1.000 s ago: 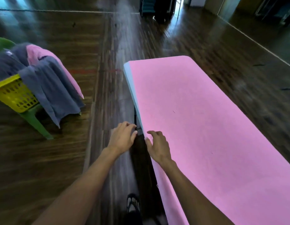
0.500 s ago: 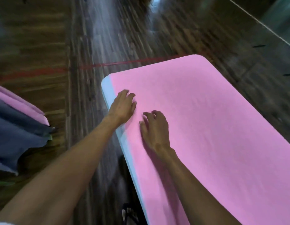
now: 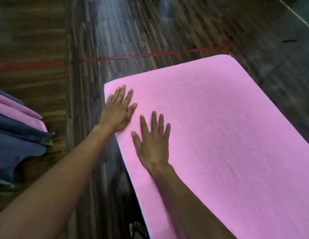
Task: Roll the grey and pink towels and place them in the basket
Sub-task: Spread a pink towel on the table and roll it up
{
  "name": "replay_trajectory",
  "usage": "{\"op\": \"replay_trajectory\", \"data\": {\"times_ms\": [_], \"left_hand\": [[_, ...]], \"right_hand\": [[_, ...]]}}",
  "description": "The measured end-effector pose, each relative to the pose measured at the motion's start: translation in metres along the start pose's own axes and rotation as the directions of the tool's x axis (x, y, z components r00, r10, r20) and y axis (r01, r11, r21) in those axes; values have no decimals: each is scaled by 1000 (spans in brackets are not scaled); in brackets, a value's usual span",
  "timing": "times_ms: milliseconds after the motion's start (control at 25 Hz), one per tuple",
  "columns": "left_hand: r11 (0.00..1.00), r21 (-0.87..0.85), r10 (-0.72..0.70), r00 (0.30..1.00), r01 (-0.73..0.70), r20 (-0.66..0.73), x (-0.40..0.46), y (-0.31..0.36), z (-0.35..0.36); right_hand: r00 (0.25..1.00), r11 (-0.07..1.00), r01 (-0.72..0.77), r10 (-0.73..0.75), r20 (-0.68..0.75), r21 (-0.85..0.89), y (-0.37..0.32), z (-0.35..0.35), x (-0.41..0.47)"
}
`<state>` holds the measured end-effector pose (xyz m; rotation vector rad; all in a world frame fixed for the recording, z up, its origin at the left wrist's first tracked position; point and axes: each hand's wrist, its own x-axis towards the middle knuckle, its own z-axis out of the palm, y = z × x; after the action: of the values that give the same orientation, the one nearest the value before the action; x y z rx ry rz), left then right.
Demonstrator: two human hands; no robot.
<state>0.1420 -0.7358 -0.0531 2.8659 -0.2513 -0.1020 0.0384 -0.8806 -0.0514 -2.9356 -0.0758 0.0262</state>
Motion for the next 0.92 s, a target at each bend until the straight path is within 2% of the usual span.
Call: {"op": "replay_trajectory", "data": {"times_ms": [160, 400, 640, 920], "left_hand": [[999, 23, -49, 998, 48, 28, -11, -14, -7], [998, -35, -51, 999, 51, 9, -70, 26, -11], [991, -129, 32, 999, -29, 25, -227, 128, 24], [983, -162, 88, 996, -87, -3, -470, 255, 69]], "right_hand": [[999, 1000, 17, -16, 48, -10, -19, 1, -4], [999, 985, -16, 7, 49, 171, 12, -17, -44], [994, 981, -70, 53, 100, 181, 79, -39, -168], [989, 963, -133, 113, 99, 235, 159, -65, -398]]}}
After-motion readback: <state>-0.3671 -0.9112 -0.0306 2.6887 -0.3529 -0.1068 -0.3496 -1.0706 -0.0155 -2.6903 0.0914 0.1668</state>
